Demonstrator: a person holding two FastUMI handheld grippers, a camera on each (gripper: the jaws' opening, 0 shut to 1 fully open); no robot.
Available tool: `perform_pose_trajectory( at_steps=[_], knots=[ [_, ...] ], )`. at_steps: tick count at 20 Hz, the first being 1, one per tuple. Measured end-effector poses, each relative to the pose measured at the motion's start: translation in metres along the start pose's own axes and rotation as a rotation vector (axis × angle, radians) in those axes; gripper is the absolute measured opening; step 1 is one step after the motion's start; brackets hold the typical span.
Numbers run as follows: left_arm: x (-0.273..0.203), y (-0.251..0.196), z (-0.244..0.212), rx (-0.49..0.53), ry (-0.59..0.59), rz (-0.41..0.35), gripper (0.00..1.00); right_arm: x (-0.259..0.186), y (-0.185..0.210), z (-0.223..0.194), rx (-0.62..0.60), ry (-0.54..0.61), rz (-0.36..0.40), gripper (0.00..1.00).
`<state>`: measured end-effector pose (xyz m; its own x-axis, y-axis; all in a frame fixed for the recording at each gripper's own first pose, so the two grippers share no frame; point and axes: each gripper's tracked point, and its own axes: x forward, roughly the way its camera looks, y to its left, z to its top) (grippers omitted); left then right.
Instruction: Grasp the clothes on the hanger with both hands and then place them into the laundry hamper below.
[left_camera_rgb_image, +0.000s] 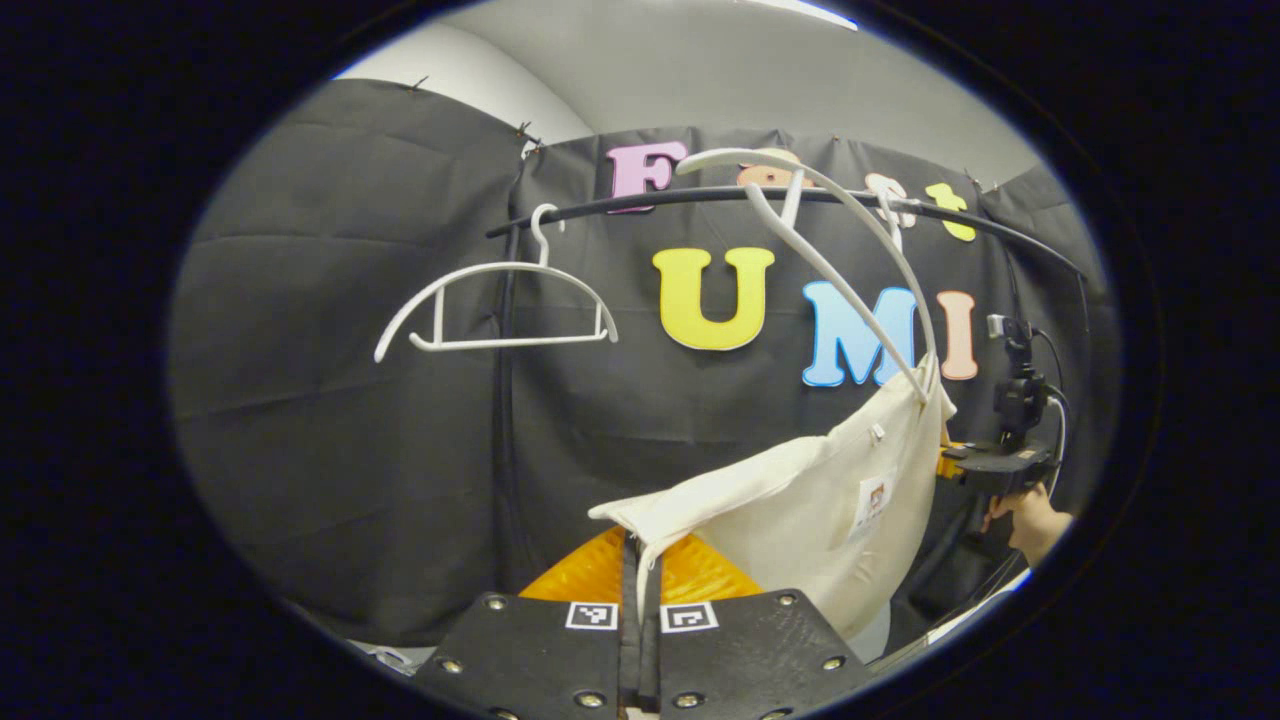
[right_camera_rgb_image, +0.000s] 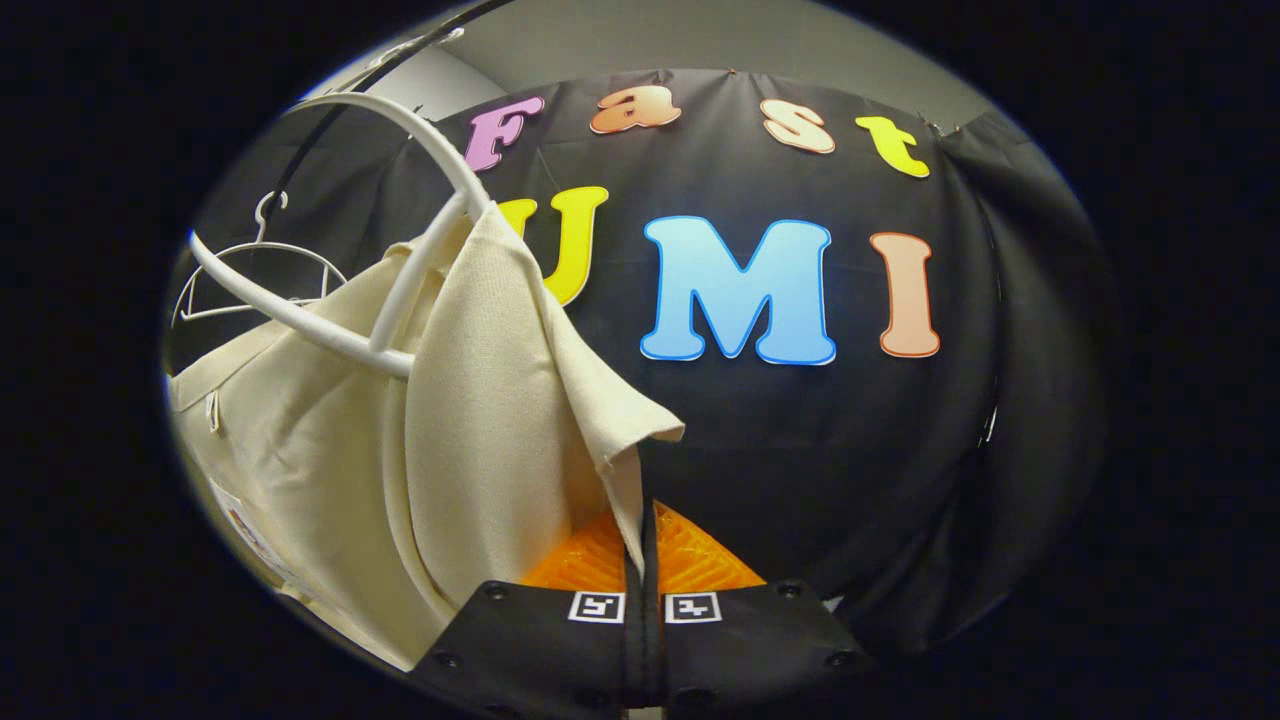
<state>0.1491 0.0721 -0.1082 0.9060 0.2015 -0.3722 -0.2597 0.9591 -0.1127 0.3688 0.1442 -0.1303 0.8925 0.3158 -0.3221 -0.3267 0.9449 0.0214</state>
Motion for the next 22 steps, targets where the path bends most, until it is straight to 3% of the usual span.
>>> perform_pose_trajectory(
  at_steps=[9,15,19,22],
  knots=[
    [0.004,-0.007,-0.037,0.001,0.046,0.0,0.0,-0.024,0.011,-0.058,-0.031,0.092,0.035,0.01],
    [-0.008,-0.011,-0.066,0.009,0.087,-0.019,0.0,-0.06,0.03,-0.116,0.048,0.138,0.087,0.01],
    [-0.006,-0.011,-0.068,0.027,0.068,-0.025,0.01,-0.101,0.044,-0.117,0.048,0.116,0.136,0.01],
    [-0.009,-0.012,-0.058,0.018,0.045,-0.034,0.0,-0.136,0.056,-0.09,0.05,0.049,0.182,0.01]
  ],
)
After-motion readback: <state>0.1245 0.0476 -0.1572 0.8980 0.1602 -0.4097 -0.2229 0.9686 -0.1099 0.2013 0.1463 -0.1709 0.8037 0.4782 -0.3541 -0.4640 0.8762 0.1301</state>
